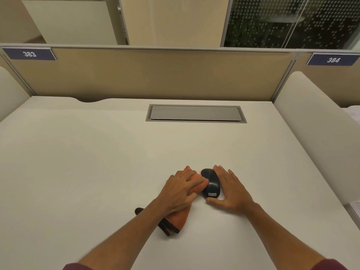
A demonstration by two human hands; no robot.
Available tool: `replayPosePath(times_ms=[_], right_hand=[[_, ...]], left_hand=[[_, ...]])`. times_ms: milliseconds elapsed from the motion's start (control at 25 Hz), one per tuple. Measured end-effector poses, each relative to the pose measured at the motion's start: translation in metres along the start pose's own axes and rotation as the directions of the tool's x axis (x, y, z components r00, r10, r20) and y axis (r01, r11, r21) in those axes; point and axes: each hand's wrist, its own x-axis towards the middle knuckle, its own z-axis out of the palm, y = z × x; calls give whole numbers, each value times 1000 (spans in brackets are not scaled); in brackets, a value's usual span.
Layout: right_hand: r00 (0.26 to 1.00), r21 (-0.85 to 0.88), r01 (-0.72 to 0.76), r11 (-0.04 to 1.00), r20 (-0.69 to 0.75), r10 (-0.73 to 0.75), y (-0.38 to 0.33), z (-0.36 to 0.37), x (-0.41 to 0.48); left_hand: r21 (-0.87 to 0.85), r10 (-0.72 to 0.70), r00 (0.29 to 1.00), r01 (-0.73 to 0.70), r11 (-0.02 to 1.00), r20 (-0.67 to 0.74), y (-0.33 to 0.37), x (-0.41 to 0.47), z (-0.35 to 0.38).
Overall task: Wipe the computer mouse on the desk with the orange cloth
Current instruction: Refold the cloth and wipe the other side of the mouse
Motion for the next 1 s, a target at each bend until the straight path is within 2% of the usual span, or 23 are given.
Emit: replayPosePath(times_ms=[80,160,280,400,520,640,720,760,920,1000], right_hand=[[1000,-2,-3,1000,6,3,-1,0,0],[1000,3,-3,1000,9,3,-1,0,0],[1000,13,4,1000,7,-4,-2,0,0],[1000,35,13,999,-10,-12,-3,-1,0],[1000,10,13,1000,-7,-13,-3,-1,-1],[1000,11,-4,1000,-3,4,-4,-1,-1],[1000,12,-9,1000,0,9,-4,-1,-1],[1000,3,-6,1000,2,6,-3,-1,-1],[1000,-4,5,1000,5,-5,-1,-2,-1],[1000,17,12,1000,-6,-12,-2,-2,-1]], left_hand=[[-48,-25,997,22,999,-72,2,0,-3],[-134,-122,979,100,986,-162,9,10,-8],[-128,-181,976,166,978,-118,22,27,-9],[-43,-88,995,86,995,-42,28,26,1],[-26,3,999,-5,1000,-45,27,12,9],[11,159,987,-159,987,-16,12,-2,10],[12,200,980,-200,980,3,1,-9,10],[-20,173,985,-173,985,-16,-1,-10,9],[-159,-95,980,67,985,-176,6,2,6],[-142,-96,986,76,987,-137,17,14,4]])
